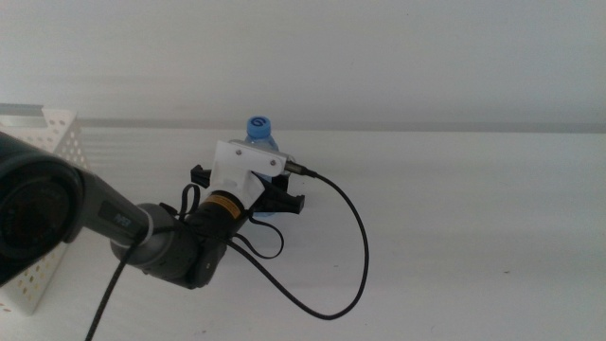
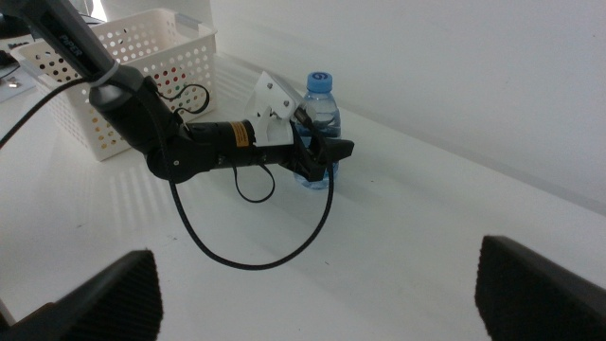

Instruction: Use arms to grab the bottles and put them into the dustbin to the left of the table.

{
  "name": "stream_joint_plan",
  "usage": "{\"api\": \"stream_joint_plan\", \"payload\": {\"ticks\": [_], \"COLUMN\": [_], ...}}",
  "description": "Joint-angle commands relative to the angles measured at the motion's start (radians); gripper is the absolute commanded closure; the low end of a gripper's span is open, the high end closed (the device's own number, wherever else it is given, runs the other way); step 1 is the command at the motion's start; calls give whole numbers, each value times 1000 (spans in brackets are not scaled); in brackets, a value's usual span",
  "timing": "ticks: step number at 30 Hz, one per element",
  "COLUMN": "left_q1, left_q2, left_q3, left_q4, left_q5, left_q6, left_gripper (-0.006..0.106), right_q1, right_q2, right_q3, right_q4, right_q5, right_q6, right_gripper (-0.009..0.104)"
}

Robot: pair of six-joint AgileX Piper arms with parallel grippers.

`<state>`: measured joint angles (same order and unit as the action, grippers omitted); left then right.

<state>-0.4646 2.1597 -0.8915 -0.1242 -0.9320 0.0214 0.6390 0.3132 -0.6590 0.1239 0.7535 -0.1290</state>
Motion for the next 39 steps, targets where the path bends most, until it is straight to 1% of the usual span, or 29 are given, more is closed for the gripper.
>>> {"api": "stream_joint_plan", "payload": {"ticks": [1,3,5,7,11,12,14,16,18,19,22,25,28,31,34,36,39], "left_q1": [15,18,20,20,27,39,54,87,169,222,388,549,700,799,854,868,869], "left_q2": [-15,-64,-150,-259,-475,-545,-644,-728,-773,-784,-774,-713,-622,-518,-426,-389,-347], "left_q3": [3,42,95,140,166,166,161,125,61,9,-182,-407,-575,-682,-718,-718,-718], "left_q4": [-8,-31,-67,-116,-232,-232,-210,-153,-67,-38,-32,-30,-18,-7,-4,3,52], "left_q5": [8,37,120,277,705,836,1072,1277,1452,1545,1804,2032,2142,2199,2218,2213,2225], "left_q6": [-32,-37,-15,11,97,125,171,195,180,192,324,460,521,532,561,587,606], "left_gripper": [79,102,102,102,102,102,102,102,102,102,102,102,102,102,102,102,102], "right_q1": [1,1,1,1,1,1,1,1,1,1,1,1,1,1,1,1,1], "right_q2": [-5,-5,-5,-5,-5,-5,-5,-5,-5,-5,-5,-5,-5,-5,-5,-5,-5], "right_q3": [-5,-5,-5,-5,-5,-5,-5,-5,-5,-5,-5,-5,-5,-5,-5,-5,-5], "right_q4": [-8,-8,-8,-8,-8,-8,-8,-8,-8,-8,-8,-8,-8,-8,-8,-8,-8], "right_q5": [-10,-10,-10,-10,-10,-10,-10,-10,-10,-10,-10,-10,-10,-10,-10,-10,-10], "right_q6": [0,0,0,0,0,0,0,0,0,0,0,0,0,0,0,0,0], "right_gripper": [7,7,7,7,7,7,7,7,7,7,7,7,7,7,7,7,7]}}
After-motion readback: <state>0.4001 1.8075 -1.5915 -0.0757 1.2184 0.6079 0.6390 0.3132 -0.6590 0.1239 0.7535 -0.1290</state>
